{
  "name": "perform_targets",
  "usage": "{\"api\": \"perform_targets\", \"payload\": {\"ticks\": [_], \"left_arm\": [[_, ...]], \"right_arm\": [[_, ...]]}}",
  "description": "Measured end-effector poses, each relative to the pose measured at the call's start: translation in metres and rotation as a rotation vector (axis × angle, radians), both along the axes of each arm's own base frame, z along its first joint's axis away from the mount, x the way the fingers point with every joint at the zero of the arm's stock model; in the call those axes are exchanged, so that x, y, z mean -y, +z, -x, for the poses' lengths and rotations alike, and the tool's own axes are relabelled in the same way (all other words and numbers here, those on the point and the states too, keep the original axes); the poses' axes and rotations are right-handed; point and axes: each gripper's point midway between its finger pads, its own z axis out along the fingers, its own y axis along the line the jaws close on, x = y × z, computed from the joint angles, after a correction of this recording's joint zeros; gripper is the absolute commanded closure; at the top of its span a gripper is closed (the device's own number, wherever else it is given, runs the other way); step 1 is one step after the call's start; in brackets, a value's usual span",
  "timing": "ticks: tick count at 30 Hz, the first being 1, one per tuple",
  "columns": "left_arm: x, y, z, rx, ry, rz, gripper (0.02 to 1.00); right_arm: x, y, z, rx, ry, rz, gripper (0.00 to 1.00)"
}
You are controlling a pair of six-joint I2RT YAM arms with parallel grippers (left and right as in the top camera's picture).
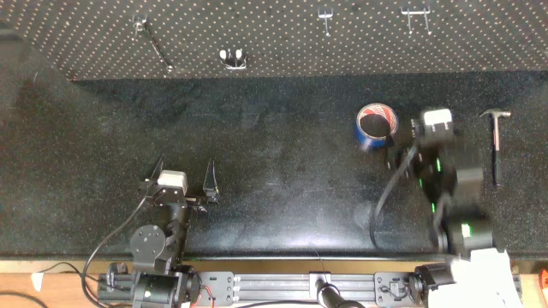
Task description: Place Tools Onto Pegboard
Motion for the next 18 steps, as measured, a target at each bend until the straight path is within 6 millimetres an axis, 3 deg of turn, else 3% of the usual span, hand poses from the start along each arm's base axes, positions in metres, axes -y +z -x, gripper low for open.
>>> {"api": "perform_targets", "payload": {"ticks": [1, 4, 8, 12, 18], "left_arm": [[0.0, 0.0, 0.0, 0.0, 0.0, 0.0, 0.023], [0.0, 0.001, 0.0, 0.003, 0.0, 0.0, 0.023], [0.0, 0.001, 0.0, 0.005, 0.0, 0.0, 0.023], [0.0, 0.001, 0.0, 0.005, 0.0, 0.0, 0.023], [0.0, 0.001, 0.0, 0.005, 0.0, 0.0, 0.023]], "right_arm": [[-0.004, -0.014, -0.018, -0.137, 0.011, 0.023, 0.027], [-0.024, -0.037, -0.065, -0.286, 0.06, 0.056, 0.025], [-0.061, -0.06, -0.099, -0.421, 0.134, 0.087, 0.025], [-0.063, -0.08, -0.094, -0.517, 0.057, 0.011, 0.025], [-0.082, -0.087, -0.076, -0.595, 0.001, -0.07, 0.025]]}}
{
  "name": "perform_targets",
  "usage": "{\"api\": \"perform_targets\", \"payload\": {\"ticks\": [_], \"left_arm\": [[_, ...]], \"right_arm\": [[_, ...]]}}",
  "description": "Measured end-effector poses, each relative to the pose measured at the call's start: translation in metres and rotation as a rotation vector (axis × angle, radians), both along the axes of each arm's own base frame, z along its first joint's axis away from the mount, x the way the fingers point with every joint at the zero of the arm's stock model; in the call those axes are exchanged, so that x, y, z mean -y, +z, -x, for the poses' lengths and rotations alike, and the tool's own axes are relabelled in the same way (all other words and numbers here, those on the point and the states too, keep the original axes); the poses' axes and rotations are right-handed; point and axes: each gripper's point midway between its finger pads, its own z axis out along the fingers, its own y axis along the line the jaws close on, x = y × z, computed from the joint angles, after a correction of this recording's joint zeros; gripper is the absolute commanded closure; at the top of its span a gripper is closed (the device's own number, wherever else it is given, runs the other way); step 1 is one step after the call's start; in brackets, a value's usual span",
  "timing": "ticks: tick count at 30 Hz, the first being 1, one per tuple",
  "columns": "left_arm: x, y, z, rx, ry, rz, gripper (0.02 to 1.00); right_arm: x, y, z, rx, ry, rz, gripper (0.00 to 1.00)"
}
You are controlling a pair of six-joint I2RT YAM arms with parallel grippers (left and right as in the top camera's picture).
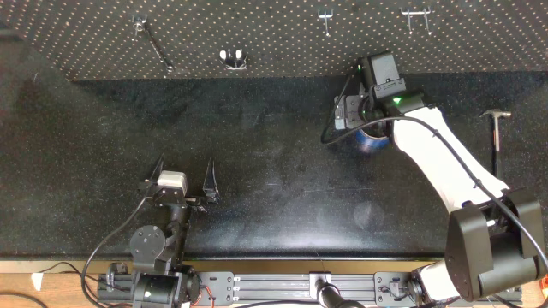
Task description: Place Tools Onto Pegboard
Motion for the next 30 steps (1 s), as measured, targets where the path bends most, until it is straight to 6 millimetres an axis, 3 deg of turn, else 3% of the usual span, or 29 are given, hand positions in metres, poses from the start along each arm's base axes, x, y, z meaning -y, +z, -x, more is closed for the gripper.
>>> {"api": "perform_targets", "payload": {"ticks": [6, 8, 9, 10, 13, 17, 18, 20, 21, 22, 24, 27, 30], "left_arm": [[0.0, 0.0, 0.0, 0.0, 0.0, 0.0, 0.023], [0.0, 0.0, 0.0, 0.0, 0.0, 0.0, 0.023], [0.0, 0.0, 0.0, 0.0, 0.0, 0.0, 0.023], [0.0, 0.0, 0.0, 0.0, 0.0, 0.0, 0.025], [0.0, 0.0, 0.0, 0.0, 0.0, 0.0, 0.023], [0.0, 0.0, 0.0, 0.0, 0.0, 0.0, 0.023], [0.0, 0.0, 0.0, 0.0, 0.0, 0.0, 0.023], [0.0, 0.0, 0.0, 0.0, 0.0, 0.0, 0.023], [0.0, 0.0, 0.0, 0.0, 0.0, 0.0, 0.023], [0.0, 0.0, 0.0, 0.0, 0.0, 0.0, 0.023], [0.0, 0.0, 0.0, 0.001, 0.0, 0.0, 0.023], [0.0, 0.0, 0.0, 0.0, 0.0, 0.0, 0.023], [0.0, 0.0, 0.0, 0.0, 0.0, 0.0, 0.023]], "right_arm": [[0.005, -0.02, 0.019, -0.114, -0.038, 0.024, 0.014], [0.007, -0.034, 0.021, -0.15, -0.041, 0.046, 0.338], [0.009, -0.044, 0.022, -0.171, -0.029, 0.063, 0.619], [0.01, -0.05, 0.023, -0.183, -0.016, 0.079, 0.814], [0.009, -0.048, 0.015, -0.14, 0.05, 0.101, 0.921], [0.006, -0.044, 0.004, -0.092, 0.059, 0.093, 0.925], [0.004, -0.035, 0.0, -0.06, 0.059, 0.084, 0.925], [-0.002, 0.005, -0.008, 0.059, 0.062, 0.053, 0.925], [-0.008, 0.037, -0.011, 0.15, 0.071, 0.027, 0.925], [-0.019, 0.085, -0.007, 0.276, 0.096, -0.01, 0.925], [-0.038, 0.145, 0.013, 0.424, 0.15, -0.069, 0.925], [-0.063, 0.182, 0.028, 0.54, 0.209, -0.112, 0.925], [-0.082, 0.209, 0.019, 0.67, 0.215, -0.138, 0.925]]}}
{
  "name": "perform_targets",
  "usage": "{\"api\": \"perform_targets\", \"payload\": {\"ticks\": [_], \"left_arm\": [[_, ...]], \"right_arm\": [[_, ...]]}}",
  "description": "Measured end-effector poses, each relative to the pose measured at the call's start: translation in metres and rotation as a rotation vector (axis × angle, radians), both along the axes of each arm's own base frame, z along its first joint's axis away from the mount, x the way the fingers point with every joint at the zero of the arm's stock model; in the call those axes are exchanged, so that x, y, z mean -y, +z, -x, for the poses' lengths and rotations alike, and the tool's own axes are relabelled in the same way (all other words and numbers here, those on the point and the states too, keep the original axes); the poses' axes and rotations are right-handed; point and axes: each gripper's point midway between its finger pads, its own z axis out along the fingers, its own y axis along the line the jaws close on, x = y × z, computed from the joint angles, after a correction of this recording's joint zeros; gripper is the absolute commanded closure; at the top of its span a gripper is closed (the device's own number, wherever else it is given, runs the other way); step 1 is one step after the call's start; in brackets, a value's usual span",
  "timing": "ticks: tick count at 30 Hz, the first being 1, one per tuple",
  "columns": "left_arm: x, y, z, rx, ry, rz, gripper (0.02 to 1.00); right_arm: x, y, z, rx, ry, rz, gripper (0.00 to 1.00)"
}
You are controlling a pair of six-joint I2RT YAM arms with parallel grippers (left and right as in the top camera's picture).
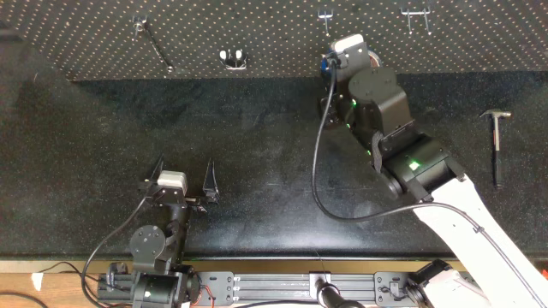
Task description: Place Tools Onto Pegboard
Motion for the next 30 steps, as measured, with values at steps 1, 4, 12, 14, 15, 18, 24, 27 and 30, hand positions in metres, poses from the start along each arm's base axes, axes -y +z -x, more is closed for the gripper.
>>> {"api": "perform_targets", "payload": {"ticks": [1, 4, 12, 14, 15, 18, 24, 27, 30], "left_arm": [[0.0, 0.0, 0.0, 0.0, 0.0, 0.0, 0.023], [0.0, 0.0, 0.0, 0.0, 0.0, 0.0, 0.023], [0.0, 0.0, 0.0, 0.0, 0.0, 0.0, 0.023], [0.0, 0.0, 0.0, 0.0, 0.0, 0.0, 0.023], [0.0, 0.0, 0.0, 0.0, 0.0, 0.0, 0.023], [0.0, 0.0, 0.0, 0.0, 0.0, 0.0, 0.023], [0.0, 0.0, 0.0, 0.0, 0.0, 0.0, 0.023], [0.0, 0.0, 0.0, 0.0, 0.0, 0.0, 0.023], [0.0, 0.0, 0.0, 0.0, 0.0, 0.0, 0.023]], "right_arm": [[-0.004, 0.005, -0.005, 0.033, -0.002, -0.001, 0.925], [-0.02, -0.003, -0.023, 0.081, 0.016, 0.036, 0.925], [-0.032, -0.034, -0.084, 0.22, -0.061, 0.154, 0.925], [-0.033, -0.036, -0.091, 0.245, -0.07, 0.171, 0.925], [-0.034, -0.036, -0.095, 0.267, -0.078, 0.177, 0.925], [-0.036, -0.046, -0.103, 0.272, -0.086, 0.197, 0.923], [-0.039, -0.053, -0.111, 0.307, -0.083, 0.234, 0.919], [-0.04, -0.05, -0.112, 0.33, -0.076, 0.252, 0.776], [-0.039, -0.047, -0.113, 0.347, -0.074, 0.266, 0.763]]}}
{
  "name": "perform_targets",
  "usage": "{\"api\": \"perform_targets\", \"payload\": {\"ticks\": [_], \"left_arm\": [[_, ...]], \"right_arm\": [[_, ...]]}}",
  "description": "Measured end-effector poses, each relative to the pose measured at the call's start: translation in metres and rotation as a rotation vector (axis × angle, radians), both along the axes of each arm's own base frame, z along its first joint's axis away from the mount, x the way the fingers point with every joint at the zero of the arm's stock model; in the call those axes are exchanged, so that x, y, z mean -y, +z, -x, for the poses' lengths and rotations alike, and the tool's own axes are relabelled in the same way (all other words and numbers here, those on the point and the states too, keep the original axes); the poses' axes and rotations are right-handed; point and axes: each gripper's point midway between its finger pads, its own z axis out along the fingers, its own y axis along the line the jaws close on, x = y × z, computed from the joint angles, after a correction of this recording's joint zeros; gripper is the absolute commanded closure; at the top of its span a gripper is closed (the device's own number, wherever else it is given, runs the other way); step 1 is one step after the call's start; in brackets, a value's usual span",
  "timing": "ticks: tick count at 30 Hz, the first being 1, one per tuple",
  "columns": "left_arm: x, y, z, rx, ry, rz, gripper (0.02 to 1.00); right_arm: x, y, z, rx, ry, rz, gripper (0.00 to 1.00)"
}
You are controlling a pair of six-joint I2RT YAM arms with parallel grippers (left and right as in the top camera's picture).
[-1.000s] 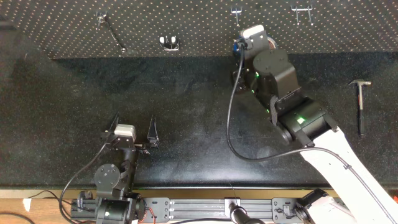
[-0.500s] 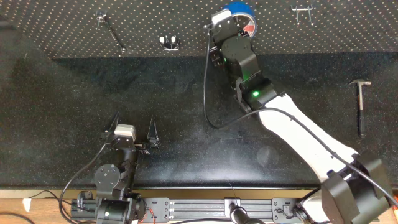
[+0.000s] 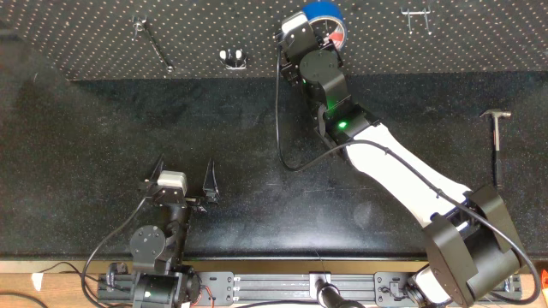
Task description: Place Tools Onto Pegboard
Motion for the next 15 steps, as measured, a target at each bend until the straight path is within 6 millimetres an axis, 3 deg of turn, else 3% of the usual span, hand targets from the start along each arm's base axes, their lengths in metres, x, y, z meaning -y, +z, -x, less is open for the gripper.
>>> {"api": "perform_targets", "payload": {"ticks": [3, 6, 15], "left_arm": [[0.0, 0.0, 0.0, 0.0, 0.0, 0.0, 0.023], [0.0, 0.0, 0.0, 0.0, 0.0, 0.0, 0.023], [0.0, 0.0, 0.0, 0.0, 0.0, 0.0, 0.023]], "right_arm": [[0.0, -0.004, 0.001, -0.014, 0.0, 0.01, 0.759], [0.004, -0.025, 0.006, -0.093, 0.0, 0.062, 0.759], [0.002, -0.026, 0.016, -0.127, 0.015, 0.085, 0.711]]}}
